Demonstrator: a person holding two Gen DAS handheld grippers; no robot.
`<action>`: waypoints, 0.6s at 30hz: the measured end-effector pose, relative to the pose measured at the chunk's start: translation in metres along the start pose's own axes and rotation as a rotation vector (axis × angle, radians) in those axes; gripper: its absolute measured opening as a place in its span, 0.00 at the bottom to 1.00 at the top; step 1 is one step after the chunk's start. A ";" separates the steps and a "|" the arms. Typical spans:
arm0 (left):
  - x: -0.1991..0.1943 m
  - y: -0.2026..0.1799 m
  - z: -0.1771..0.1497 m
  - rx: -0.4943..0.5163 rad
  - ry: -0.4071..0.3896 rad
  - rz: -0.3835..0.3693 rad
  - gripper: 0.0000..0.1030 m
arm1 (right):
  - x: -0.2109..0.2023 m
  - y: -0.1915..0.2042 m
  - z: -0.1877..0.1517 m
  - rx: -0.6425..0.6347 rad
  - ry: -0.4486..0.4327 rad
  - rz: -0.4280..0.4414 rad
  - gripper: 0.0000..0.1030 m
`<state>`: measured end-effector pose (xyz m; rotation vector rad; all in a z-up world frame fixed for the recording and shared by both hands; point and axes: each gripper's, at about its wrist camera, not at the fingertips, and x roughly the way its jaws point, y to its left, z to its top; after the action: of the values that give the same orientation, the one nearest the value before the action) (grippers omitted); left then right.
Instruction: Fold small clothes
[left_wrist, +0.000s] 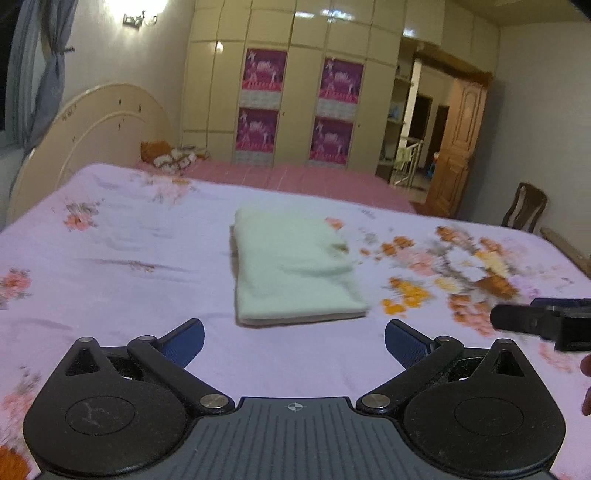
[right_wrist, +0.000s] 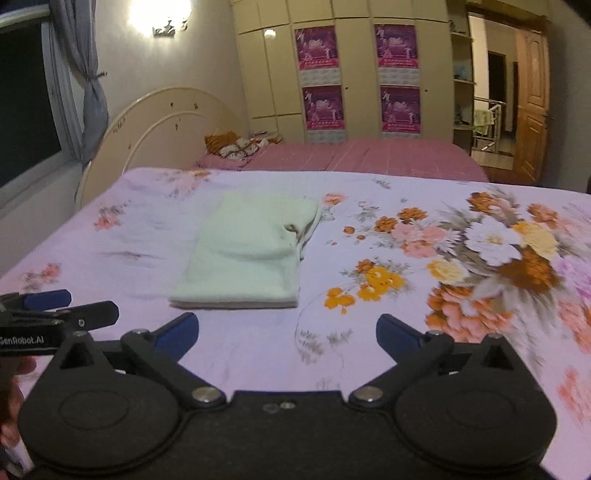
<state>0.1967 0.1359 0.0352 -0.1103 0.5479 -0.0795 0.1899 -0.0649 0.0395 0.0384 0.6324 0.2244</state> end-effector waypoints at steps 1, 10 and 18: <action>-0.015 -0.003 -0.002 0.004 -0.007 0.000 1.00 | -0.015 0.003 -0.002 0.003 -0.024 -0.004 0.99; -0.116 -0.017 -0.021 -0.030 -0.074 -0.024 1.00 | -0.116 0.028 -0.019 -0.025 -0.127 -0.026 0.99; -0.166 -0.026 -0.025 -0.004 -0.115 -0.035 1.00 | -0.157 0.044 -0.032 -0.033 -0.162 -0.029 0.99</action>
<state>0.0415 0.1255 0.1029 -0.1273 0.4314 -0.1051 0.0399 -0.0577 0.1095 0.0159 0.4675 0.2017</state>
